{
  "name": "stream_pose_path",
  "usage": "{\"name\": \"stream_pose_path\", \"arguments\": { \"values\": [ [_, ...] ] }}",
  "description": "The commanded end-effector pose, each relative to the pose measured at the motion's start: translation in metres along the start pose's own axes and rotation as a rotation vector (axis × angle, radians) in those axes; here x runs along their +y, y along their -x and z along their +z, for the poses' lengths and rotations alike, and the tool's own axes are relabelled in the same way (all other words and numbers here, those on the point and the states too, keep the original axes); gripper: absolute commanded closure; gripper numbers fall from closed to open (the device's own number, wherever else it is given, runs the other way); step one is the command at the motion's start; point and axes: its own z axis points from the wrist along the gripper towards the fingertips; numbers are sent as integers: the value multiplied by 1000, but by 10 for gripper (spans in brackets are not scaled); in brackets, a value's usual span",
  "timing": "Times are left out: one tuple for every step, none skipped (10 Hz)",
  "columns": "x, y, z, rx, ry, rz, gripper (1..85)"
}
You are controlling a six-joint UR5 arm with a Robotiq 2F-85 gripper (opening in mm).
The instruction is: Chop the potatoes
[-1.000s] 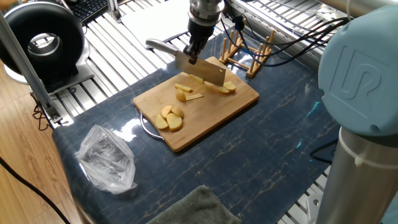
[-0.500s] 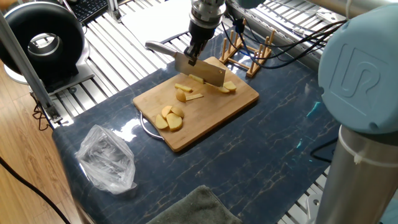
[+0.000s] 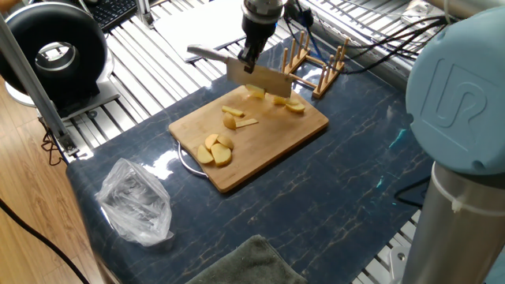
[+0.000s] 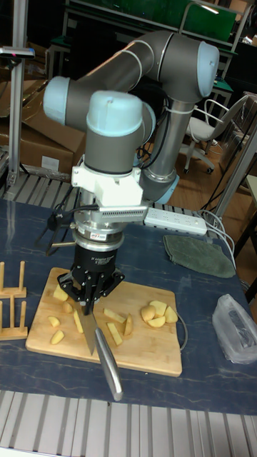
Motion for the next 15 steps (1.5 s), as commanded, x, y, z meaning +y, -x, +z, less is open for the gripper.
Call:
{"name": "stream_pose_path", "arguments": {
  "values": [
    [13,4,-13,18,20,38,847],
    [16,8,-9,16,16,46,847],
    [20,13,-5,9,17,55,847],
    [21,21,3,-3,10,61,847],
    [18,29,12,-20,-1,53,847],
    [16,35,18,-30,-4,45,847],
    [14,39,24,-37,-7,27,847],
    [19,36,25,-23,15,43,847],
    [10,34,16,-12,-23,7,847],
    [37,33,6,-16,41,32,847],
    [27,33,3,-1,1,19,847],
    [13,34,6,-3,-61,3,847],
    [39,34,12,0,28,86,847],
    [35,39,24,-23,27,87,847],
    [36,42,35,-38,40,100,847]
  ]
}}
